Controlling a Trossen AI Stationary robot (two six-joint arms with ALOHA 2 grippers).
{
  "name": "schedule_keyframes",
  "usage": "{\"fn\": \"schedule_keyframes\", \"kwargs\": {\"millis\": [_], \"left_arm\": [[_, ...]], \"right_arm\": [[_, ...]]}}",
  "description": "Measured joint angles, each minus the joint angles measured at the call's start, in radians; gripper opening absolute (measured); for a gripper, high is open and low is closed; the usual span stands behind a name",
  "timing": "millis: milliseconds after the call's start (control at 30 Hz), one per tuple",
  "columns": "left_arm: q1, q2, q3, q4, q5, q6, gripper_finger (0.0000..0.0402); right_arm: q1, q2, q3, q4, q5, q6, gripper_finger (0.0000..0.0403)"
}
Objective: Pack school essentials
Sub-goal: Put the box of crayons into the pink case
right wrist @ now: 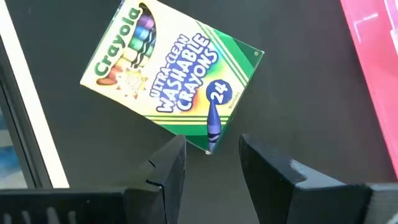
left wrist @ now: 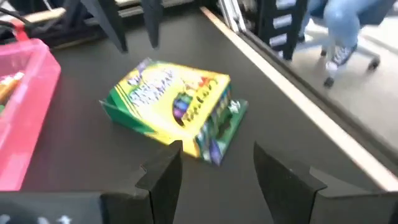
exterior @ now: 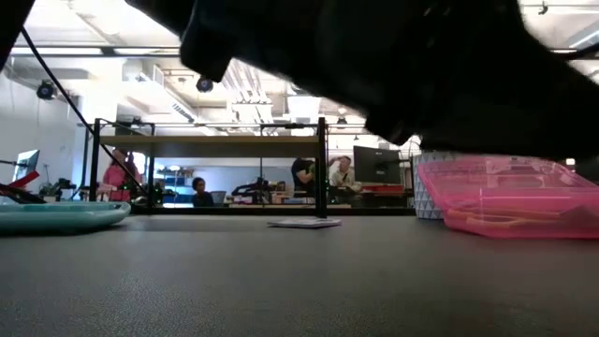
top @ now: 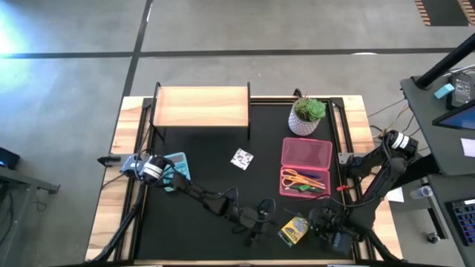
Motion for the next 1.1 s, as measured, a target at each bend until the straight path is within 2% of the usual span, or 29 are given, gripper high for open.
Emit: {"fn": "schedule_keyframes", "kwargs": {"millis": [100, 233, 300, 500, 800, 933, 1100], "left_arm": [[0.001, 0.0, 0.006, 0.064, 0.0, -0.064, 0.018], [-0.003, 0.0, 0.01, 0.136, 0.001, -0.019, 0.018], [-0.006, 0.0, 0.015, 0.14, 0.001, -0.013, 0.018], [-0.015, 0.0, 0.02, 0.144, -0.001, -0.016, 0.018], [-0.019, -0.002, 0.035, 0.147, -0.002, -0.016, 0.018], [-0.028, -0.01, 0.037, 0.142, -0.067, -0.016, 0.018], [-0.036, -0.019, 0.037, 0.148, -0.079, -0.017, 0.018]], "right_arm": [[0.0, 0.005, 0.0, 0.007, 0.0, 0.029, 0.0141], [0.0, 0.005, 0.0, 0.008, 0.0, 0.034, 0.0141], [0.0, 0.003, 0.0, 0.003, -0.003, 0.02, 0.0141], [0.0, 0.002, 0.0, 0.018, -0.009, 0.12, 0.0141], [0.0, 0.003, 0.001, 0.019, -0.009, 0.106, 0.0141], [0.0, 0.003, 0.001, 0.019, -0.009, 0.106, 0.0141], [0.0, 0.003, 0.001, 0.02, -0.009, 0.106, 0.0141]]}}
